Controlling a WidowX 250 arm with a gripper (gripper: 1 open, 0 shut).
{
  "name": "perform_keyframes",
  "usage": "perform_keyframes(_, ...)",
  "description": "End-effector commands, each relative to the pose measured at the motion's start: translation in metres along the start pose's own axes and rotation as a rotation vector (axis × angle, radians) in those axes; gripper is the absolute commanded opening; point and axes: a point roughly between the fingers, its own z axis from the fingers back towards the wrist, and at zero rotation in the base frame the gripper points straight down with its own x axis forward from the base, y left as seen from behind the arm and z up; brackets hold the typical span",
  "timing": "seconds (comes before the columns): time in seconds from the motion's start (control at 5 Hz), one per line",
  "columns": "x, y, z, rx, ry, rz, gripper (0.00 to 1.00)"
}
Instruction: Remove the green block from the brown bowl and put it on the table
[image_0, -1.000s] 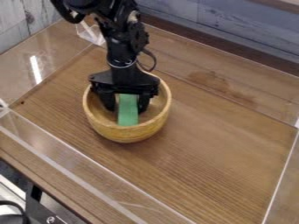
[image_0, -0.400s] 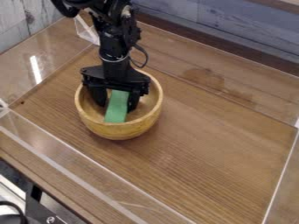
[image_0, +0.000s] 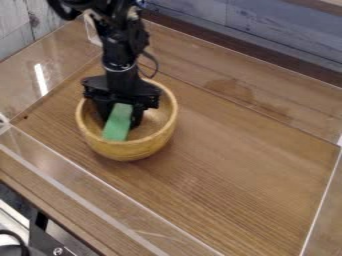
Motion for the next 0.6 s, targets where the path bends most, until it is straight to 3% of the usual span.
perform_keyframes(0.0, 0.0031, 0.0107, 0.0115, -0.001, -0.029, 0.005, 0.0)
perform_keyframes(0.4, 0.0015, 0.0085, 0.0082, 0.004, -0.003, 0.17, 0.0)
